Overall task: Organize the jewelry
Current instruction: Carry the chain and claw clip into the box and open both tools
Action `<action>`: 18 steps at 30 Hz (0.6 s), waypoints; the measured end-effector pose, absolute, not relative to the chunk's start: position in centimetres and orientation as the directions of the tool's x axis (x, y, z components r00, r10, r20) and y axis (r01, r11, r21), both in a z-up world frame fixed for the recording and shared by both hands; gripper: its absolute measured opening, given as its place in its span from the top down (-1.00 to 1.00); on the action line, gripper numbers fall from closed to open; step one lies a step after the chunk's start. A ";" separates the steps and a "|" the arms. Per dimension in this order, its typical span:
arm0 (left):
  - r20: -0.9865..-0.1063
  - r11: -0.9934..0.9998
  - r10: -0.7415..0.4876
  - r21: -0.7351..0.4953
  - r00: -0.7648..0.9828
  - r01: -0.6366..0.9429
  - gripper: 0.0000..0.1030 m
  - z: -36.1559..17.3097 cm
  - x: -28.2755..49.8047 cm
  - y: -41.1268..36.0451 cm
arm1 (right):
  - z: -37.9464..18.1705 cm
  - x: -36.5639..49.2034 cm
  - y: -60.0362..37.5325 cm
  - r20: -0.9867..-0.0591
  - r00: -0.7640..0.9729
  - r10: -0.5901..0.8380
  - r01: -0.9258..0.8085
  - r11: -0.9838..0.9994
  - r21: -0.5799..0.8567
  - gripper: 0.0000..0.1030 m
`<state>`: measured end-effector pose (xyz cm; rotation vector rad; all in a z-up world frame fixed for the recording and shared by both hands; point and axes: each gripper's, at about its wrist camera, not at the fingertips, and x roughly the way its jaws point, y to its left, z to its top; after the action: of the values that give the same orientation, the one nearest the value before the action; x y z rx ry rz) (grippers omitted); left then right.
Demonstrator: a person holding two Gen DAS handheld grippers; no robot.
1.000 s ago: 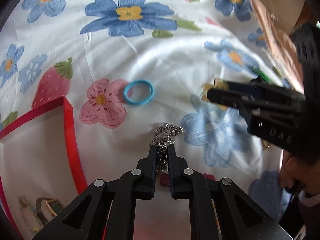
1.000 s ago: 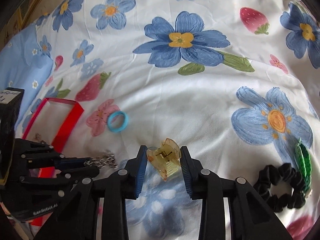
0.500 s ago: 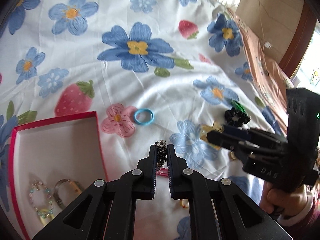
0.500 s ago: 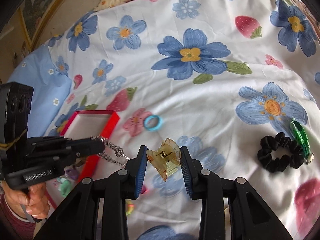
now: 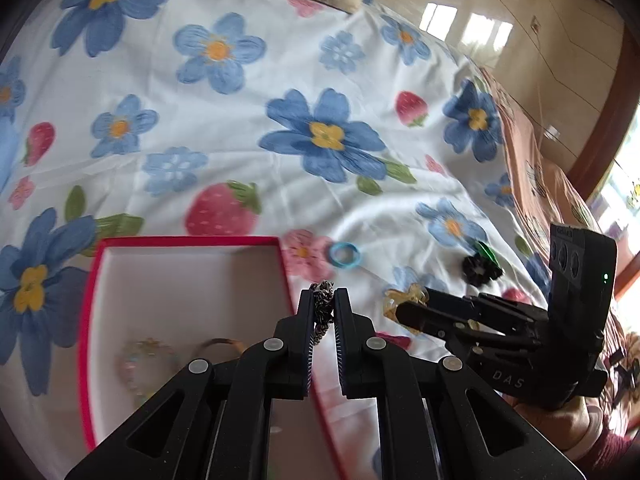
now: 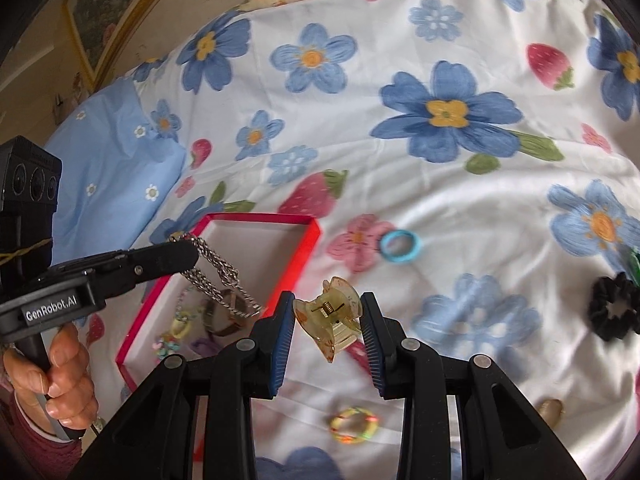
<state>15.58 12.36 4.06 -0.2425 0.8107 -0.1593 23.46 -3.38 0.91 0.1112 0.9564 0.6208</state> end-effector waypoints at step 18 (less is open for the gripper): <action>-0.726 0.949 -0.155 -0.297 0.670 -0.103 0.84 1.6 17.8 19.0 | -1.0 25.3 6.1 -0.741 0.335 0.582 -0.545 0.761 0.351 0.36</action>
<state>17.78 19.00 1.58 -0.3284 0.8404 -0.0297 25.28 6.07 -0.95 0.0418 0.9846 0.7354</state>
